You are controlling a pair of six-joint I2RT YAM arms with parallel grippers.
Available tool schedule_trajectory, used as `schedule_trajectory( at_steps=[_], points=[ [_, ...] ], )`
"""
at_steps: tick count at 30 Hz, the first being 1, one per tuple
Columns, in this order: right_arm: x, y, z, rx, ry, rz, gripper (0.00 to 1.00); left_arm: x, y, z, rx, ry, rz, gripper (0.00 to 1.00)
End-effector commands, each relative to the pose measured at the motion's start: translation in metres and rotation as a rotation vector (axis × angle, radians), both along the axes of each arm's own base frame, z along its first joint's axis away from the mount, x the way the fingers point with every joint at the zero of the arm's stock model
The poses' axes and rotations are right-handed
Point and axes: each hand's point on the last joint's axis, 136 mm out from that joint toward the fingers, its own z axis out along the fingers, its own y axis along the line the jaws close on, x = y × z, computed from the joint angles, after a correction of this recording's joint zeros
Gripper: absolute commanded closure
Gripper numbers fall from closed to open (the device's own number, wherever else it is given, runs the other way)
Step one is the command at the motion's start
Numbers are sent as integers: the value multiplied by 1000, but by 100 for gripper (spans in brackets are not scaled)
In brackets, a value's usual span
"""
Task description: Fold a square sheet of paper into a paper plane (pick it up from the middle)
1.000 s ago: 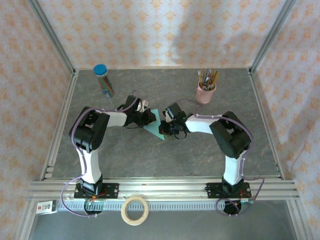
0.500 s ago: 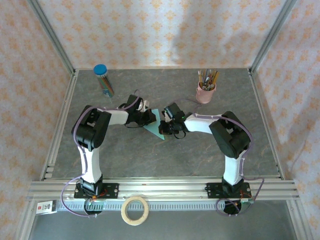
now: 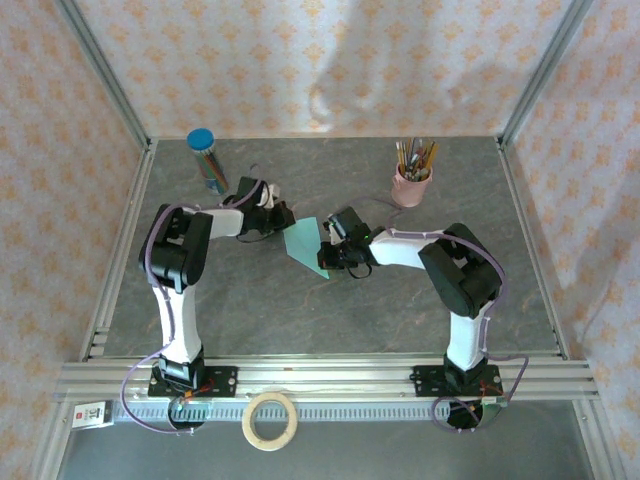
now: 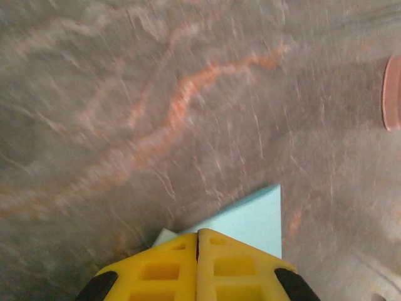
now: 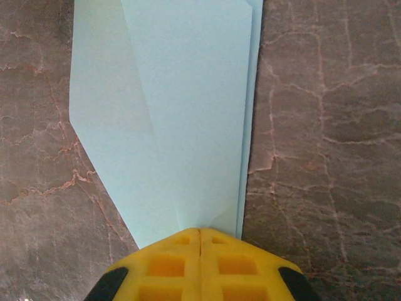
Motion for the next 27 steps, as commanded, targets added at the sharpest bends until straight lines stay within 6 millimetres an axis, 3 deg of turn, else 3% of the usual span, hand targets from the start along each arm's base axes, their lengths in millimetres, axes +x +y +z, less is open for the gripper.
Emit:
schedule_trajectory(
  at_steps=[1, 12, 18, 20, 22, 27],
  points=[
    [-53, -76, -76, -332, 209, -43, 96, 19, 16, -4, 81, -53, 31, 92],
    [-54, -74, -76, -304, 214, -60, 96, 34, 22, 6, 110, -109, 35, 92],
    [-41, -59, -63, -234, 180, -90, 96, 34, 17, 60, 43, -200, 66, 92],
    [-31, -48, -52, -174, 148, -99, 95, 29, 19, 83, 27, -238, 99, 88],
    [-16, -34, -32, -102, 101, -114, 94, 20, 19, 93, -6, -233, 128, 82],
    [26, 5, 47, 146, -74, -136, 80, -5, 24, 112, -47, -264, 175, 66]
  ],
)
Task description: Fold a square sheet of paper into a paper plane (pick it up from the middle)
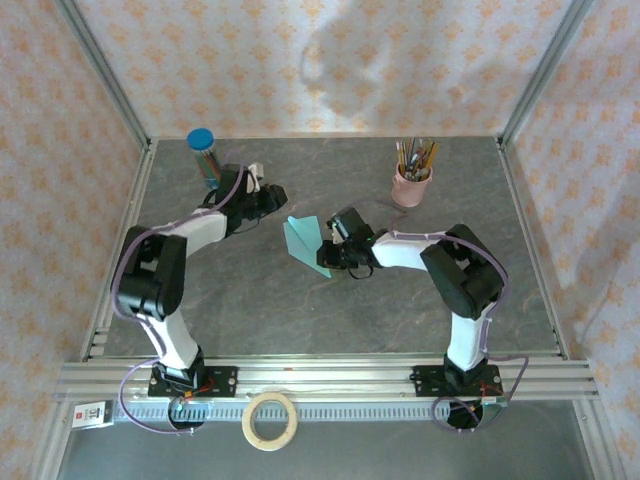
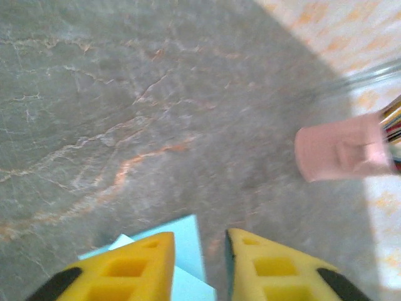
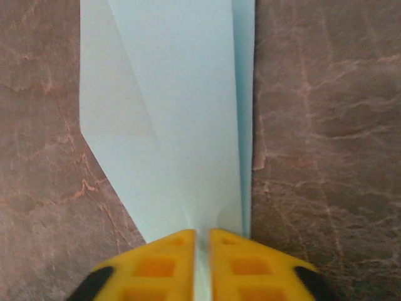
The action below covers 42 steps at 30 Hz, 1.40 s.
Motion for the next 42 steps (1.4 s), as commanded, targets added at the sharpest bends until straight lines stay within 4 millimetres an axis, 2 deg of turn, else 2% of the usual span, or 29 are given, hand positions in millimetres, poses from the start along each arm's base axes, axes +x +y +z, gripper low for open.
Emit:
schedule_trajectory(
  at_steps=[1, 5, 7, 10, 13, 16, 18, 21, 30, 38, 42],
  points=[
    [26, 6, 53, 118, -116, -72, 76, -11, 4, 12, -29, -28, 48, 62],
    [36, 9, 99, 263, -230, -112, 64, -28, 13, 21, 0, -53, 69, 51],
    [36, 2, 105, 292, -263, -135, 58, -35, 18, 23, 22, -67, 74, 47],
    [38, -11, 100, 290, -282, -163, 50, -44, 26, 24, 50, -84, 93, 40],
    [39, -16, 94, 298, -283, -146, 44, -53, 32, 23, 45, -90, 99, 25],
    [41, -14, 80, 289, -255, -101, 43, -58, 37, 23, 37, -101, 108, 10],
    [44, -11, 70, 276, -237, -75, 44, -61, 38, 26, 30, -114, 103, 1],
    [48, -7, 61, 265, -226, -49, 45, -63, 36, 29, 24, -132, 81, 1],
    [60, 3, 43, 260, -199, 1, 60, -66, 32, 44, -5, -206, 48, 1],
    [64, 10, 37, 278, -186, 22, 71, -68, 29, 45, -20, -233, 32, 1],
    [64, 12, 44, 304, -207, 29, 84, -69, 26, 41, -36, -222, 17, 1]
  ],
)
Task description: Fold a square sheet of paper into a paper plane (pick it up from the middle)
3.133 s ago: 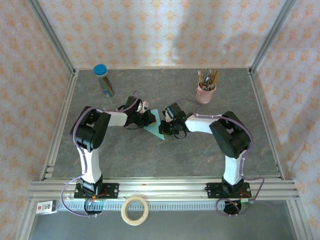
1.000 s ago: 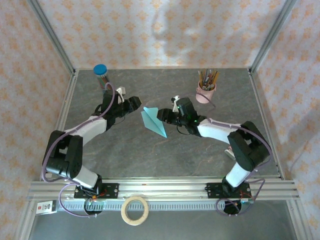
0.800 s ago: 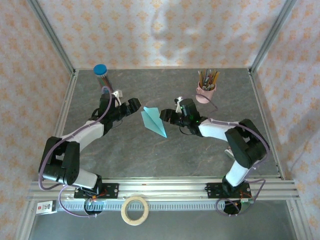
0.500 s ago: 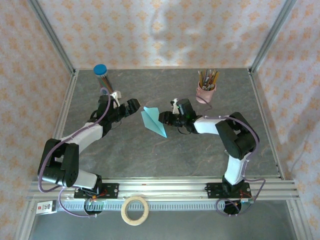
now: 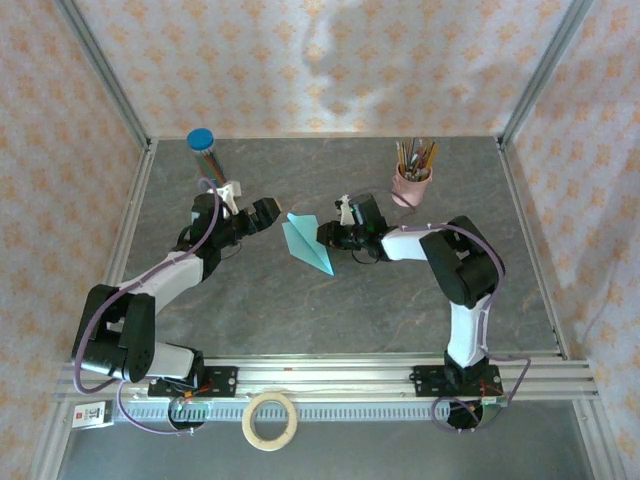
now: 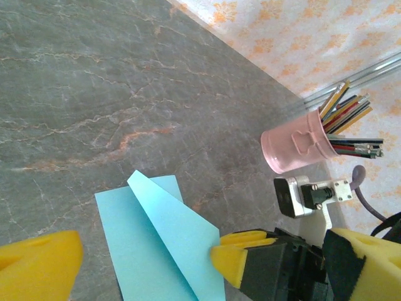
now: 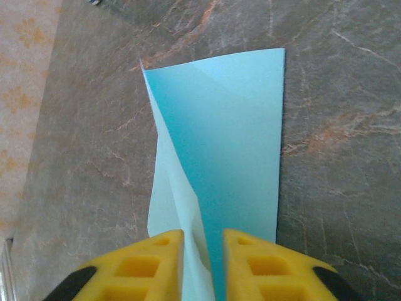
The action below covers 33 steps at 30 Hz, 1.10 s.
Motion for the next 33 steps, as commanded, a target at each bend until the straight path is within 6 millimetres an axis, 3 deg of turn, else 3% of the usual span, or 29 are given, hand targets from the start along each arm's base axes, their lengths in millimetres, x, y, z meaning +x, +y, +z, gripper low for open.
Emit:
schedule_trajectory(
  at_steps=[1, 6, 13, 19, 25, 33],
  points=[
    [9, 6, 22, 56, -72, 11, 88, 1, -3, 7, -18, -46, -29, 1],
    [11, 5, 59, 136, -158, -18, 97, -2, -11, 14, -69, -57, -69, 7],
    [3, -1, 142, 349, -264, -75, 99, -12, -27, 62, -230, -162, -145, 12],
    [-13, -1, 194, 503, -292, -58, 99, -18, -46, 85, -396, -177, -244, 13],
    [-22, 6, 219, 580, -292, -21, 99, -22, -77, 95, -399, -183, -354, 22],
    [-31, 12, 230, 644, -269, 23, 98, -28, -97, 106, -409, -238, -428, 35]
  ],
)
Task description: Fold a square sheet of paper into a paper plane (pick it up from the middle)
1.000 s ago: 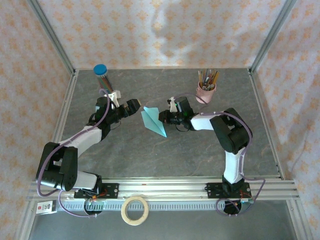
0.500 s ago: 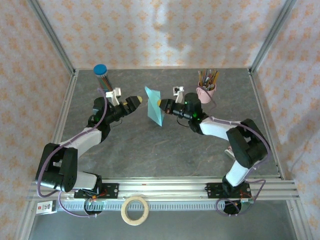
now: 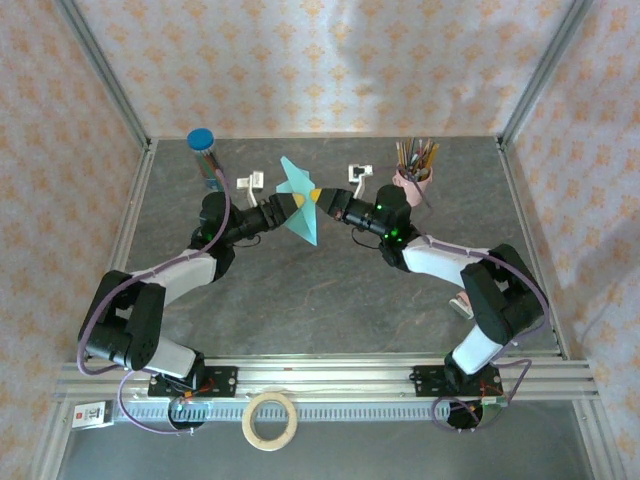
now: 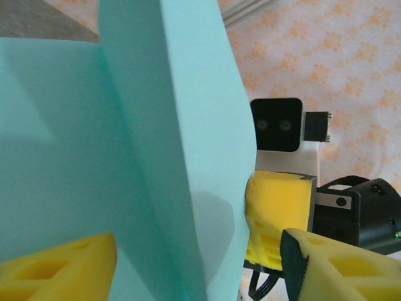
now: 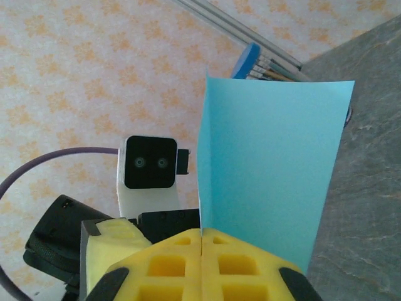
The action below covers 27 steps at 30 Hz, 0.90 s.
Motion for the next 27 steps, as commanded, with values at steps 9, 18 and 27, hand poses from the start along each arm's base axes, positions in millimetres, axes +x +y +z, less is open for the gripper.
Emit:
schedule_trajectory(
  at_steps=[9, 18, 27],
  points=[
    [-11, 3, 25, 76, -39, 50, 98, -17, -13, 38, -58, -171, -90, 49],
    [-10, 3, 23, 85, -29, 48, 97, -22, -14, 39, -39, -209, -89, 60],
    [-11, 2, 22, 86, -26, 45, 92, -17, -12, 34, -27, -193, -57, 71]
  ],
)
